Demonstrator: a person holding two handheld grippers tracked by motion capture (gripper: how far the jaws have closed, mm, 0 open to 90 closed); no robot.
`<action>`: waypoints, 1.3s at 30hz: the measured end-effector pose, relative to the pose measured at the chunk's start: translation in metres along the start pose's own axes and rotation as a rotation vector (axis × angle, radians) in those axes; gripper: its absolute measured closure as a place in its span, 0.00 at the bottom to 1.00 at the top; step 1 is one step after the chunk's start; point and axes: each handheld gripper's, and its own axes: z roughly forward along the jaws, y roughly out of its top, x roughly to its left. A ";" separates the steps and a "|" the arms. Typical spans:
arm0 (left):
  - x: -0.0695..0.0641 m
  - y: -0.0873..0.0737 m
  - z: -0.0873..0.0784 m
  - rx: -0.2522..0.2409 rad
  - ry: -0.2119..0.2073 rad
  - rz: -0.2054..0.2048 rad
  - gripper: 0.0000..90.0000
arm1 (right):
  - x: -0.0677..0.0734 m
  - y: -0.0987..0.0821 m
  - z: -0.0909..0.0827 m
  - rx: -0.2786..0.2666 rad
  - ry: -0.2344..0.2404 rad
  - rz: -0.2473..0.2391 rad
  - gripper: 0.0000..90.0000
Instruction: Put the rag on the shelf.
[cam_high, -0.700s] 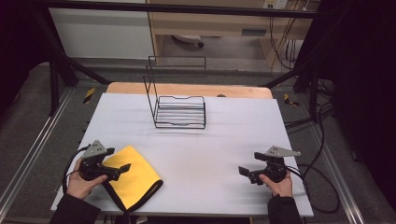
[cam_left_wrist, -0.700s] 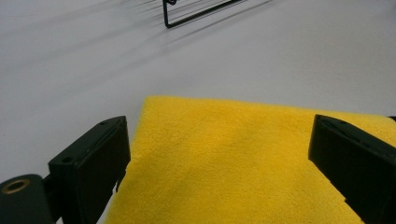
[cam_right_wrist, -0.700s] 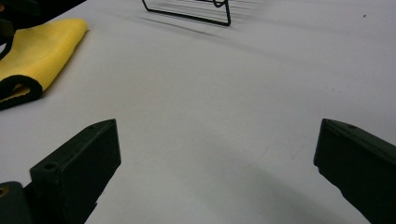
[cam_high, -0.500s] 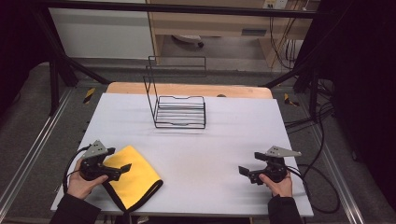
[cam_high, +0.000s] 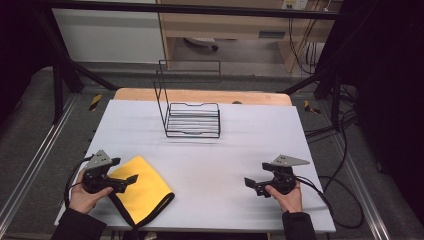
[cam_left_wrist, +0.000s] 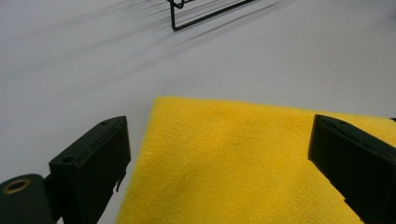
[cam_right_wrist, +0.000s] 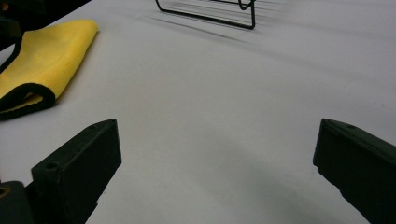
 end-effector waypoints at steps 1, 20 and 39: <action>0.000 0.000 0.000 0.000 0.001 -0.001 0.06 | 0.003 0.001 0.003 0.006 0.003 -0.002 0.02; 0.004 0.002 -0.005 -0.013 0.019 -0.008 0.06 | 0.079 0.036 0.070 0.078 0.080 -0.124 0.04; 0.008 0.001 -0.008 -0.015 0.036 -0.020 0.06 | 0.149 0.048 0.157 0.228 0.230 -0.190 0.33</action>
